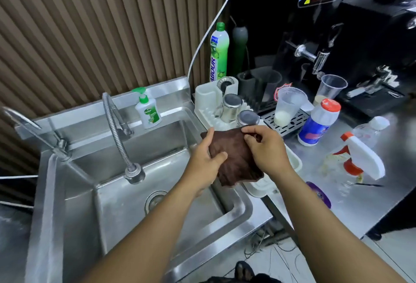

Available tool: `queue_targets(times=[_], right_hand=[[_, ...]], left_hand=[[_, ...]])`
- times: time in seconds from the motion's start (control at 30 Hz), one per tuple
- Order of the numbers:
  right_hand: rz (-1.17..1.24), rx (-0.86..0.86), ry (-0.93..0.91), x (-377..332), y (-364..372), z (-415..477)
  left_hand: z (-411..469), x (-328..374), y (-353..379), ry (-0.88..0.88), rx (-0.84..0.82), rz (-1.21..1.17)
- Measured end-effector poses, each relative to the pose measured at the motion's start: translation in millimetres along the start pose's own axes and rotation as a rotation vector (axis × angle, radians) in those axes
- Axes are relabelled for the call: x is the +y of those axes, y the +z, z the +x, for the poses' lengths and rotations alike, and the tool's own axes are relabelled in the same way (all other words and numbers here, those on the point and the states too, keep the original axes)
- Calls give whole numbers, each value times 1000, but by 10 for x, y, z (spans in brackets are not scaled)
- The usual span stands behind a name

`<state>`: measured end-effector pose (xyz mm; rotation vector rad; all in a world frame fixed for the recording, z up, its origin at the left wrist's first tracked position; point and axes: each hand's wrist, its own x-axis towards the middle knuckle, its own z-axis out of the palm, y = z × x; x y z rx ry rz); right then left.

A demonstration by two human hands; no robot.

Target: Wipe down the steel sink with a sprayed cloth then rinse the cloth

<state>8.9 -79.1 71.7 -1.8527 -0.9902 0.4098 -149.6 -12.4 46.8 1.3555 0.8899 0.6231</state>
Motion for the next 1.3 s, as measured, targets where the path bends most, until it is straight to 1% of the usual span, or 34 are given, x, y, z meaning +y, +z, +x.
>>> queue_targets(times=[0.1, 0.17, 0.3, 0.43, 0.5, 0.63, 0.7, 0.8, 0.87, 0.93, 0.97, 1.07, 1.17, 1.3], right_hand=[[-93, -125, 65, 259, -219, 124], [-138, -176, 78, 431, -310, 199], [-195, -167, 88, 708, -389, 320], [-260, -167, 110, 890, -383, 431], [-293, -192, 126, 980, -367, 490], [-384, -268, 107, 1127, -315, 540], [-447, -266, 88, 1181, -287, 536], [-550, -219, 88, 1185, -241, 486], [-676, -268, 91, 1187, -199, 451], [-749, -356, 122, 1187, -160, 425], [-765, -387, 141, 1187, -146, 418], [-811, -413, 144, 1179, -153, 409], [-819, -426, 126, 1124, -154, 423], [-749, -378, 28, 1037, -141, 358]], left_hand=[[155, -112, 362, -80, -25, 14], [236, -183, 568, -145, -43, 34], [423, -337, 869, -250, -57, 77], [579, -360, 1026, -264, -59, 248], [606, -325, 1070, -257, -57, 390], [641, -304, 1117, -158, -70, 796], [642, -281, 1174, -76, -58, 988], [639, -259, 1249, 52, -2, 1288], [647, -294, 1255, 27, -63, 1417], [662, -365, 1220, -58, -148, 1462], [668, -394, 1196, -72, -178, 1472], [663, -393, 1139, -49, -220, 1463], [676, -338, 1068, -42, -196, 1410], [581, -240, 866, 59, -92, 1301]])
